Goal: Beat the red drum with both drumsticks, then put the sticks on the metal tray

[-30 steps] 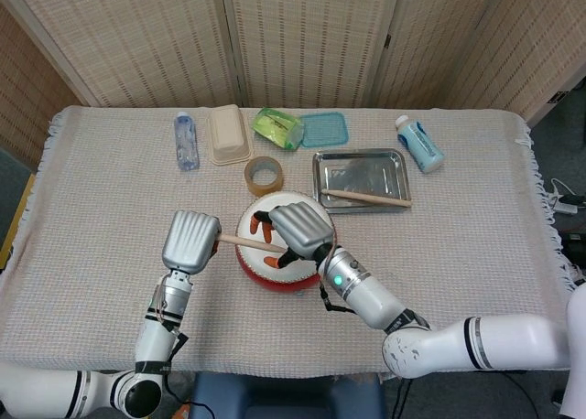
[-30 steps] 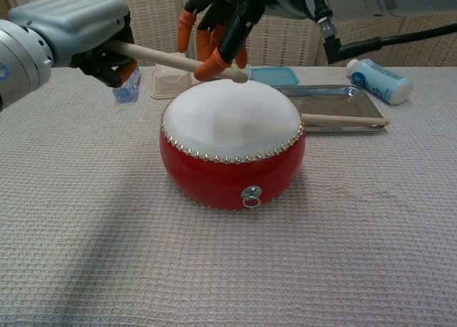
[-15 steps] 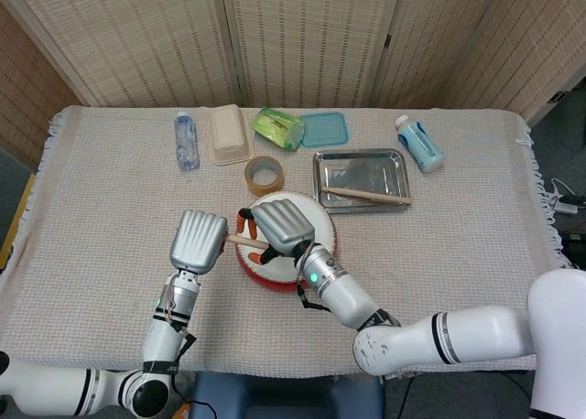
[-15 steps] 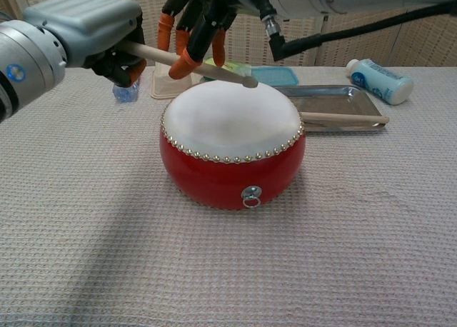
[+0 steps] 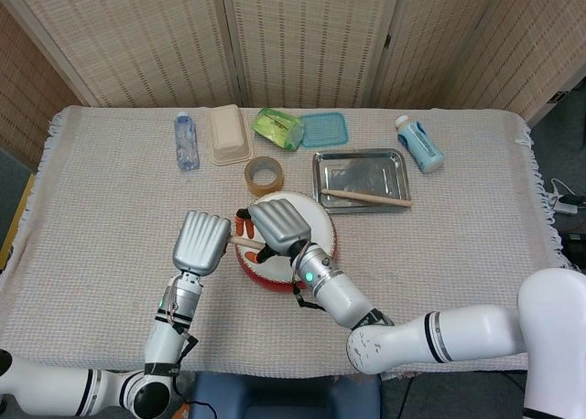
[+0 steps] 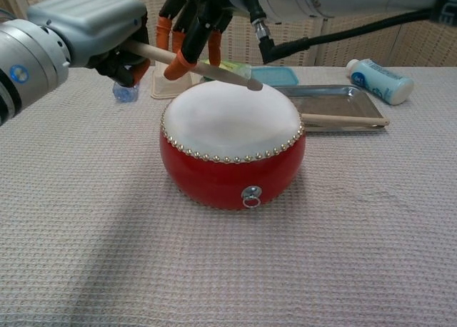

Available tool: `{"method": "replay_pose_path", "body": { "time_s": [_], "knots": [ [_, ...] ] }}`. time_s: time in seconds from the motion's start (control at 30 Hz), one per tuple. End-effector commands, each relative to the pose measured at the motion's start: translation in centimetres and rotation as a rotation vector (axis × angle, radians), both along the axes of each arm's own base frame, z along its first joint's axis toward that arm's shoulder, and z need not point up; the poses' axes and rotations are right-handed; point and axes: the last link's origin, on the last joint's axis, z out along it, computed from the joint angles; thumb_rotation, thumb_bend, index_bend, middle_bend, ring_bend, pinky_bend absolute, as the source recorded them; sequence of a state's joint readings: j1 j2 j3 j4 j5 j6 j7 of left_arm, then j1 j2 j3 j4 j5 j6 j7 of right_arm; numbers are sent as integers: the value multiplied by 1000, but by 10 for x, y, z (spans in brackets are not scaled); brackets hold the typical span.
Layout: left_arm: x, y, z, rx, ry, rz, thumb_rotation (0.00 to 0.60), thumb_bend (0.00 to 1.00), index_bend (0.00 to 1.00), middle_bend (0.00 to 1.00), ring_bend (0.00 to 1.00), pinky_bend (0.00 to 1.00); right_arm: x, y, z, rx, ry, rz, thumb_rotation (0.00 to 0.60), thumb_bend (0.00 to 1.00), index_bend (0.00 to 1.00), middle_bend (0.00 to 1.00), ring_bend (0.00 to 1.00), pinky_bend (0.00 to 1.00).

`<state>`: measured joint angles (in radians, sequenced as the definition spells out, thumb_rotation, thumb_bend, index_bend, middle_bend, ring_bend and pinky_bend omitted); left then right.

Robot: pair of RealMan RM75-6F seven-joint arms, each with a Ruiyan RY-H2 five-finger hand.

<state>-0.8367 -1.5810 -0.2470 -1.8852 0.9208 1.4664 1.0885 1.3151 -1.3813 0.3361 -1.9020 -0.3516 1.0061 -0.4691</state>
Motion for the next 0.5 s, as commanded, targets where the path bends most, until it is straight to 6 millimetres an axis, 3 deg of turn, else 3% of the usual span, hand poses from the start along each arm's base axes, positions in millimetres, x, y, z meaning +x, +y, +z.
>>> {"method": "replay_pose_path", "body": {
  "time_s": [0.03, 0.5],
  "knots": [
    [0, 0, 0, 7, 8, -5, 600, 647, 1000, 1000, 1000, 1000, 0, 0, 0, -1, 0, -1, 600, 154, 503, 509, 402, 568],
    [2, -1, -3, 23, 34, -25, 600, 646, 1000, 1000, 1000, 1000, -4, -1, -5, -13, 1, -16, 600, 157, 578, 590, 463, 569]
  ]
}}
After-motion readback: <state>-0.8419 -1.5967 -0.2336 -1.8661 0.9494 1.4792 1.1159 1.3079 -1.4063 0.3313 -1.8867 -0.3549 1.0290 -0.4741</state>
